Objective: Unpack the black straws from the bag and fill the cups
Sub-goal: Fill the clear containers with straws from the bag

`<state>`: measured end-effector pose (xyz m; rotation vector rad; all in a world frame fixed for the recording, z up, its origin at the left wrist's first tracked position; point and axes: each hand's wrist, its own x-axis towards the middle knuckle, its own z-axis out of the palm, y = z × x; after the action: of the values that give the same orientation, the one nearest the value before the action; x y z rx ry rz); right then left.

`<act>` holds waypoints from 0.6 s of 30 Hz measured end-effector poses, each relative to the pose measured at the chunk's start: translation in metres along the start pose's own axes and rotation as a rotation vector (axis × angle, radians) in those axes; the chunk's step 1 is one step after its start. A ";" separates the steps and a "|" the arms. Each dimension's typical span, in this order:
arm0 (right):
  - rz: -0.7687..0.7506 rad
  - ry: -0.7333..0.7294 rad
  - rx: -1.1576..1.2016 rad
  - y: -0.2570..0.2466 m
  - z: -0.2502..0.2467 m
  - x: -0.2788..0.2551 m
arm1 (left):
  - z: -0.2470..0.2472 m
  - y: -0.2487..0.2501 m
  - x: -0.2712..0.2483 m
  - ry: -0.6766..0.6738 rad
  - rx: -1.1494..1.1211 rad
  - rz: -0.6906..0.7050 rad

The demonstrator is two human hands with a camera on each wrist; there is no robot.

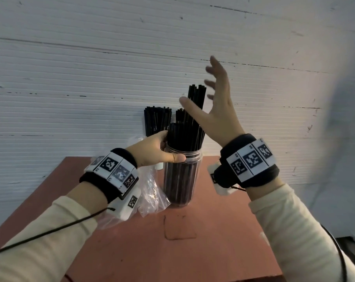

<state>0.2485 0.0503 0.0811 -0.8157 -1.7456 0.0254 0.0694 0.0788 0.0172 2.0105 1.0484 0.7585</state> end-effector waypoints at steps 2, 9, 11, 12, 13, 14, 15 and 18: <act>-0.124 -0.011 -0.119 -0.001 0.001 0.003 | 0.002 0.002 -0.002 0.028 0.031 0.006; -0.148 -0.067 -0.216 0.011 0.017 -0.022 | 0.008 0.009 -0.008 0.098 0.015 0.022; -0.122 -0.079 -0.212 0.013 0.018 -0.033 | 0.010 0.009 -0.008 0.127 0.018 0.033; -0.112 -0.078 -0.208 0.012 0.018 -0.036 | 0.011 0.009 -0.009 0.138 0.016 0.036; -0.108 -0.077 -0.213 0.011 0.017 -0.039 | 0.012 0.009 -0.010 0.148 0.012 0.035; -0.110 -0.077 -0.233 0.009 0.015 -0.040 | 0.013 0.009 -0.010 0.160 0.005 0.031; -0.111 -0.083 -0.258 0.007 0.014 -0.041 | 0.013 0.009 -0.011 0.175 -0.004 0.026; -0.089 -0.133 -0.283 0.003 0.014 -0.044 | 0.015 0.007 -0.013 0.212 -0.027 0.027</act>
<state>0.2429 0.0345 0.0381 -0.9573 -1.9371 -0.2368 0.0772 0.0597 0.0123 1.9560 1.1253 1.0123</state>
